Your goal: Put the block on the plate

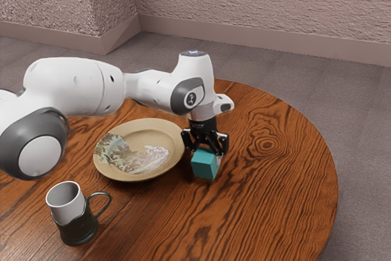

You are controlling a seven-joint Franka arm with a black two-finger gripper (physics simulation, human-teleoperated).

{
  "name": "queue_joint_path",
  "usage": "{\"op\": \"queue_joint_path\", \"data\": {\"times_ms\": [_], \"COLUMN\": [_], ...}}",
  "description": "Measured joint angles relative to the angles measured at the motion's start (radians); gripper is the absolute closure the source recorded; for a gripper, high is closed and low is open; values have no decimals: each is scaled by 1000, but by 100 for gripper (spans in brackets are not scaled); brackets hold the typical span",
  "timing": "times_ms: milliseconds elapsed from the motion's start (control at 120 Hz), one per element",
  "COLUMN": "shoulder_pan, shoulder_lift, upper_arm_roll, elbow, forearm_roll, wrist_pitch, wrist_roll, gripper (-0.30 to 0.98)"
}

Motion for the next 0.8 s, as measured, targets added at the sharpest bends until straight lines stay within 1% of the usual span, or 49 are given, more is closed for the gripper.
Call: {"op": "queue_joint_path", "data": {"times_ms": [192, 308, 358, 425, 483, 625, 800], "shoulder_pan": [15, 73, 124, 219, 284, 398, 473], "shoulder_lift": [-86, -101, -102, -103, -103, -89, -80], "upper_arm_roll": [-28, -81, -121, -188, -217, -231, -222], "elbow": [10, 91, 107, 115, 117, 116, 82], "forearm_roll": [58, 116, 141, 173, 194, 217, 212], "wrist_pitch": [-51, -112, -134, -155, -169, -189, -198], "wrist_roll": [-18, -30, -33, -35, -34, -19, 5], "gripper": [31, 31, 30, 30, 30, 31, 31]}}
